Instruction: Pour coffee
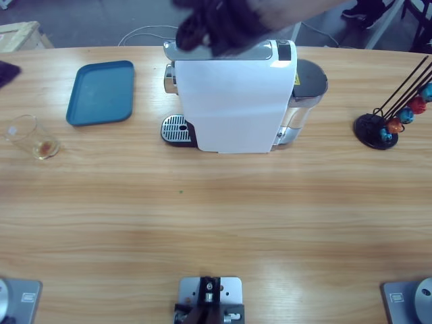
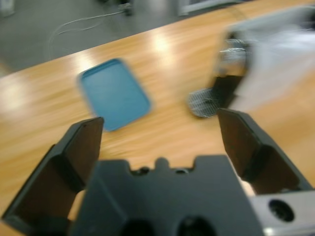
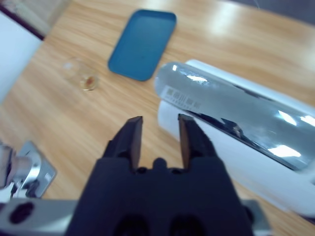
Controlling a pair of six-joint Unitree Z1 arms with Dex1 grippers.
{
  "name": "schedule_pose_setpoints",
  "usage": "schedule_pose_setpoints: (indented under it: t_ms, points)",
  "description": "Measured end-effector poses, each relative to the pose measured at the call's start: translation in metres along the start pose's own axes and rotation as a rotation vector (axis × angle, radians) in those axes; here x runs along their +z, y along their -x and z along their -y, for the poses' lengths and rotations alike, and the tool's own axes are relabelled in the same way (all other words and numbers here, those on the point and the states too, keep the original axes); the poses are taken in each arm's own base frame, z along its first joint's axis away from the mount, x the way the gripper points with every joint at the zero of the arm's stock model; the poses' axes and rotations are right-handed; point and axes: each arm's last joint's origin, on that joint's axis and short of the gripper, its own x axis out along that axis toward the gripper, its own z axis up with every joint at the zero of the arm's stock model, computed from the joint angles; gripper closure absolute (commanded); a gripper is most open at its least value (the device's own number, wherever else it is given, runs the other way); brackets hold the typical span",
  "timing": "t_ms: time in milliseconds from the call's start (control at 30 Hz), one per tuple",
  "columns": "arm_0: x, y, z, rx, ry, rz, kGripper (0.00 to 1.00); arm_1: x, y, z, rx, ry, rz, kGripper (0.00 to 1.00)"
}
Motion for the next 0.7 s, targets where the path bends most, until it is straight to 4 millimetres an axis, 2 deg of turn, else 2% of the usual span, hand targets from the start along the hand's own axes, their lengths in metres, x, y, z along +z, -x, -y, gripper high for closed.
schedule_pose_setpoints:
  t_ms: [67,167,333,500,700]
  points:
    - [-0.010,-0.009,-0.021,0.155,0.058,-0.024,0.009,-0.003,0.030,-0.005,0.021,0.027,0.013,0.000]
    - [-0.030,-0.024,-0.044,0.325,0.151,-0.069,0.009,-0.019,0.067,-0.014,0.047,0.066,0.000,0.000]
    - [-0.066,-0.057,-0.050,0.411,0.221,-0.138,0.004,-0.046,0.103,-0.012,0.052,0.092,-0.043,0.000]
    - [-0.096,-0.095,-0.049,0.464,0.239,-0.206,0.004,-0.060,0.122,-0.002,0.033,0.094,-0.076,0.000]
    - [-0.106,-0.107,-0.057,0.476,0.224,-0.175,0.004,-0.069,0.125,0.003,0.011,0.081,-0.098,0.000]
